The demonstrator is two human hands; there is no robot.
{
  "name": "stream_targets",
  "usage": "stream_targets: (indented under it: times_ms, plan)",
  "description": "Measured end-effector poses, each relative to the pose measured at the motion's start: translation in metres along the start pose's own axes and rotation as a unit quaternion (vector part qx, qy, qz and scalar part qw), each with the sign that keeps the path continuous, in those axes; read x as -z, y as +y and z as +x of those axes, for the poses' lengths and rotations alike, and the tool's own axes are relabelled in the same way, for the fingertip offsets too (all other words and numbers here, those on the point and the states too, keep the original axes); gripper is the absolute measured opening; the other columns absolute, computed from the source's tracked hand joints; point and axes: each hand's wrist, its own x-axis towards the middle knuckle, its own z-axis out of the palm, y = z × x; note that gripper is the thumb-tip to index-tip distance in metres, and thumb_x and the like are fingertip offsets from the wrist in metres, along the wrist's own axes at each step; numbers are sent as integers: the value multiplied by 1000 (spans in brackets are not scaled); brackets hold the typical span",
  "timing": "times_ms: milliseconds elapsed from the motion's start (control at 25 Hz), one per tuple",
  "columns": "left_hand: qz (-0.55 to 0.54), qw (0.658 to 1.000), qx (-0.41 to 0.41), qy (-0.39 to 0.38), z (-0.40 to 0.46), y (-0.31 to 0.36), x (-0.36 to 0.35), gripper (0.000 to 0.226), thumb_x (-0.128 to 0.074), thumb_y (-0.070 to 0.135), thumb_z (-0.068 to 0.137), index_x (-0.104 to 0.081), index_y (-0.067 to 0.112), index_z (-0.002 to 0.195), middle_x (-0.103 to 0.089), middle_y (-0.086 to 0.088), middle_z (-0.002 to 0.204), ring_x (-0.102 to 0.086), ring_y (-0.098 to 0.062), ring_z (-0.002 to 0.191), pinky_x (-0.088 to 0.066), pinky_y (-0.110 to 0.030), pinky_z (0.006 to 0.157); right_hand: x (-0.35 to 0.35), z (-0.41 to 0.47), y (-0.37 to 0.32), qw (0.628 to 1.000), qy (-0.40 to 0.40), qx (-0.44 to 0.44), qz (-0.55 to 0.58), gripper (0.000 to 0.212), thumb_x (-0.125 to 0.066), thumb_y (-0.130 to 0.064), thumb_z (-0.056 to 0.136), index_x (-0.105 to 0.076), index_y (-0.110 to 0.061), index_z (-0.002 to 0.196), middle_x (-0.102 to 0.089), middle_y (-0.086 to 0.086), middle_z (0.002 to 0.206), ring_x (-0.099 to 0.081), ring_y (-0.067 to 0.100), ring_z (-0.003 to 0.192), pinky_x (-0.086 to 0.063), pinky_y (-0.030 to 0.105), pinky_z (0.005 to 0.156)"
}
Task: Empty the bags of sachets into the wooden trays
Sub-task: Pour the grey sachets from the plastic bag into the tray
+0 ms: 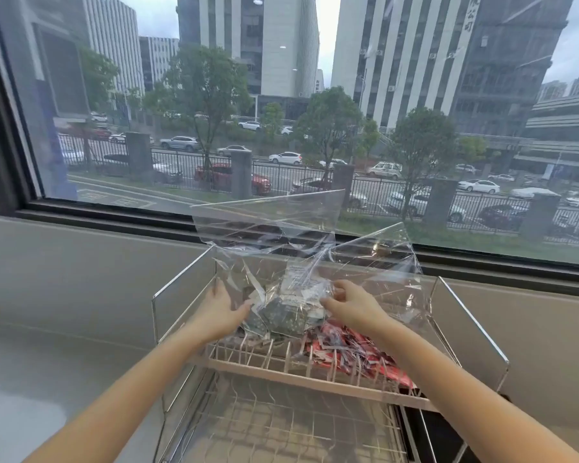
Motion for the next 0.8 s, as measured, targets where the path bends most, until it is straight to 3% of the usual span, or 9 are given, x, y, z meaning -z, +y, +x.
stream_targets:
  times_ms: [160, 200, 280, 360, 440, 520, 680, 800]
  plan:
    - [-38, 999, 23, -7, 6, 7, 2, 89, -51, 39, 86, 8, 2, 143, -27, -16, 150, -34, -30, 134, -30, -37, 107, -12, 15, 5, 1000, 25, -7, 2, 60, -53, -23, 88, -26, -2, 138, -56, 13, 112, -53, 21, 93, -44, 31, 81]
    - [-54, 998, 23, -14, 7, 8, 3, 90, -54, 39, 85, 4, 2, 143, -41, -15, 142, -43, -29, 127, -35, -36, 102, -16, 18, 7, 999, 37, -9, 10, 57, -54, -20, 87, -31, -2, 136, -56, 10, 105, -52, 20, 89, -44, 31, 80]
    - [-69, 997, 13, -17, 5, 8, 3, 75, -57, 33, 84, -17, 1, 139, -60, -5, 107, -53, -23, 103, -42, -31, 84, -21, 20, 11, 997, 67, -5, 44, 51, -57, -15, 85, -41, -4, 132, -55, 5, 95, -53, 19, 84, -47, 34, 83]
    - [-47, 999, -11, 8, 1, 11, 5, 48, -54, 21, 86, -39, 4, 128, -59, -3, 94, -49, -19, 90, -39, -28, 72, -21, 19, 10, 993, 90, 6, 76, 41, -56, -12, 86, -51, -6, 126, -56, 2, 94, -54, 18, 85, -50, 35, 89]
    - [-25, 998, -45, 31, -7, 15, 9, 33, -49, 17, 88, -53, 10, 119, -61, -10, 107, -50, -19, 92, -37, -26, 77, -18, 16, 8, 989, 105, 21, 98, 30, -55, -13, 88, -59, -7, 117, -59, -3, 88, -57, 19, 88, -51, 39, 91]
    - [-51, 995, -69, 57, -17, 22, 17, 24, -47, 17, 89, -61, 17, 108, -59, -6, 99, -52, -20, 94, -38, -28, 83, -11, 8, 4, 983, 136, 34, 117, 20, -54, -14, 89, -63, -10, 106, -61, -3, 86, -58, 19, 86, -53, 39, 87]
    - [-151, 977, -106, 108, -39, 44, 36, 15, -48, 16, 89, -58, 23, 81, -56, -1, 95, -53, -20, 91, -40, -31, 84, 13, -19, -10, 969, 152, 47, 191, 8, -49, -14, 91, -56, -18, 94, -59, -1, 103, -54, 14, 93, -45, 28, 85]
    - [-191, 963, -137, 128, -64, 60, 42, 19, -47, 15, 89, -53, 27, 75, -61, 1, 93, -54, -19, 84, -41, -30, 70, 31, -51, -19, 960, 146, 49, 235, 9, -44, -17, 93, -52, -17, 99, -60, 1, 106, -58, 21, 96, -44, 24, 73]
